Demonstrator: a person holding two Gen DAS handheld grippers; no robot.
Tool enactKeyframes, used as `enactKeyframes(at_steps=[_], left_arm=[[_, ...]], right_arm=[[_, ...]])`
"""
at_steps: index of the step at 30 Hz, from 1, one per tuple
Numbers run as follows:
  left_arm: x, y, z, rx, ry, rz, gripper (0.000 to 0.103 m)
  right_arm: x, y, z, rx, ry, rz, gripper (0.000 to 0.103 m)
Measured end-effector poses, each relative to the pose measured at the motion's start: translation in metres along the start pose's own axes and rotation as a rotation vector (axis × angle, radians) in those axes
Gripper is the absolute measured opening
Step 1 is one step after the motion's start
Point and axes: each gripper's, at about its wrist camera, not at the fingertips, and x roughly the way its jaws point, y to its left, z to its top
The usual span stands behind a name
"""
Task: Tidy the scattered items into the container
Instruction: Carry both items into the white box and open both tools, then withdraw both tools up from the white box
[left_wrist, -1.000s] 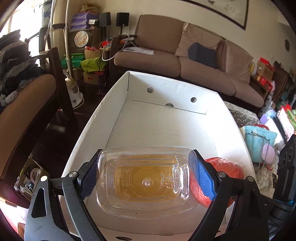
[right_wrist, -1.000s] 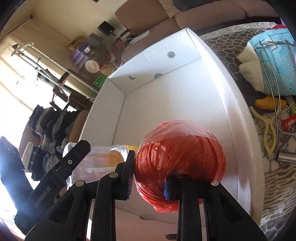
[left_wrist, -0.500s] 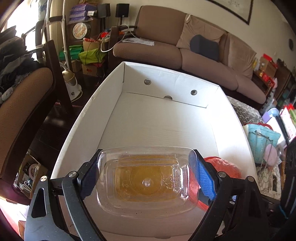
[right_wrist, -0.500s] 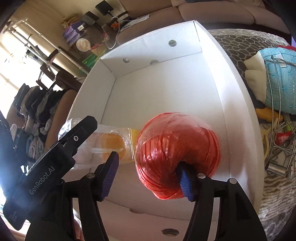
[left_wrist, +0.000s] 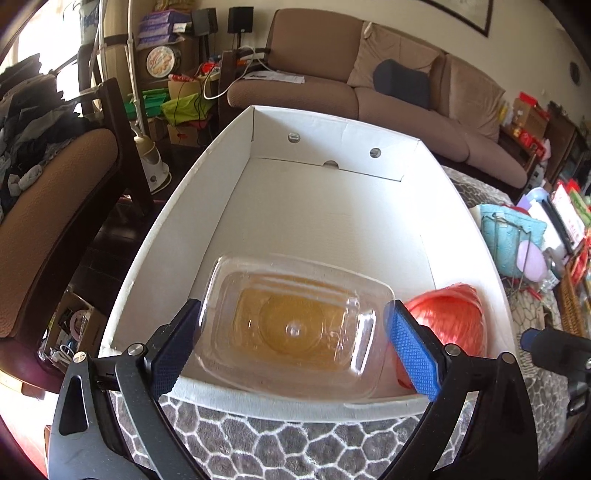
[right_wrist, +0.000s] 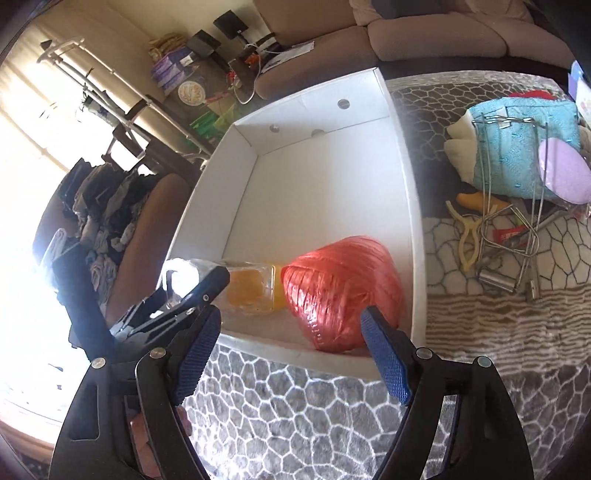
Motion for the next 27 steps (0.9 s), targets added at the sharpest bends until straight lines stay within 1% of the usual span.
enactKeyframes(at_steps=[3, 5, 9, 11, 15, 19, 22, 25, 27], left_arm=[[-0.007, 0.001, -0.002, -0.004, 0.004, 0.0, 0.097], [-0.011, 0.003, -0.001, -0.002, 0.009, 0.018, 0.097], [-0.025, 0.012, 0.005, -0.018, -0.018, 0.031, 0.098], [-0.03, 0.017, 0.008, -0.028, -0.029, 0.042, 0.098], [-0.031, 0.022, 0.014, -0.029, -0.032, 0.056, 0.098], [-0.019, 0.013, 0.023, 0.005, -0.015, 0.072, 0.098], [-0.008, 0.008, 0.026, 0.029, 0.016, 0.1, 0.098], [-0.012, 0.006, 0.021, 0.052, -0.006, 0.078, 0.098], [-0.013, 0.003, 0.017, 0.09, -0.011, 0.093, 0.098]], right_arm=[[-0.017, -0.005, -0.005, 0.004, -0.016, 0.015, 0.082], [-0.024, -0.007, -0.009, 0.004, -0.023, 0.019, 0.082], [-0.033, -0.008, -0.018, -0.002, -0.021, 0.041, 0.082], [-0.036, -0.008, -0.021, -0.014, -0.023, 0.037, 0.082], [-0.039, -0.011, -0.026, -0.022, -0.026, 0.041, 0.082], [-0.041, -0.014, -0.029, -0.035, -0.031, 0.04, 0.082], [-0.043, -0.015, -0.03, -0.055, -0.032, 0.033, 0.082], [-0.046, -0.013, -0.032, -0.085, -0.035, 0.03, 0.082], [-0.046, -0.011, -0.036, -0.114, -0.032, 0.026, 0.082]])
